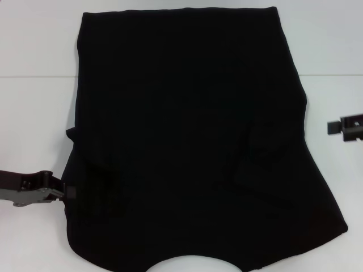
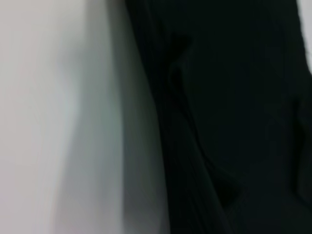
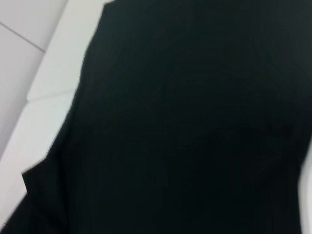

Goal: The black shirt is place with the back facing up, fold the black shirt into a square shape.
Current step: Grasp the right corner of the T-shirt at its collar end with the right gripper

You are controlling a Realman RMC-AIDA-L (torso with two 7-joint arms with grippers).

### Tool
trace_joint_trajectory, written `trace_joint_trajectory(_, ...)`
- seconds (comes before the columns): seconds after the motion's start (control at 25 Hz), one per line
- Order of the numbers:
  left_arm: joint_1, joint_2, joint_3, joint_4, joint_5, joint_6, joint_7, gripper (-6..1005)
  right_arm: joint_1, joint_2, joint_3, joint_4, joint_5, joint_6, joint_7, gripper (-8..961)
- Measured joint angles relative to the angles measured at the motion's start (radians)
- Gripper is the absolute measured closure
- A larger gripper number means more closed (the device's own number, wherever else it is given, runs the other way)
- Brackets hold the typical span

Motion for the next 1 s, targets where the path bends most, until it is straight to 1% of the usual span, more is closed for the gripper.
trace_joint_trajectory(0.08,0.0,0.006,-0.005,0.003,-0.003,0.025,0.004,921,-0.019,-0.01,0.0,-0.009,-0.013,-0.033,-0.006,302)
trace_joint_trajectory(0.24,-0.006,0.01,-0.007,0.003,-0.001,0.025,0.004,928,-0.048,-0.02,0.006,-0.021,-0.071,-0.084,-0.007,303)
trace_joint_trajectory(0.36,-0.01,0.011,-0.007,0.0,0.001,0.015,0.004,928,-0.06,-0.021,0.003,-0.023,-0.118,-0.115,-0.011,303)
trace_joint_trajectory(0.48,-0.012,0.012,-0.003,-0.003,0.002,-0.002,0.0,928,-0.068,-0.017,-0.001,-0.019,-0.145,-0.134,-0.042,304)
trace_joint_trajectory(0.6,-0.012,0.012,-0.006,-0.005,0.002,-0.015,-0.003,929,-0.07,-0.007,-0.002,-0.014,-0.177,-0.136,-0.08,304)
trace_joint_trajectory(0.84,-0.012,0.012,-0.008,-0.014,0.003,-0.026,-0.005,929,-0.069,0.03,-0.01,-0.012,-0.221,-0.097,-0.116,305)
trace_joint_trajectory(0.92,-0.012,0.012,-0.008,-0.019,0.003,-0.03,-0.005,929,-0.069,0.041,-0.024,-0.01,-0.222,-0.087,-0.123,306)
trace_joint_trajectory(1.0,-0.012,0.011,-0.008,-0.021,0.003,-0.032,-0.005,929,-0.069,0.046,-0.046,-0.006,-0.222,-0.078,-0.125,306)
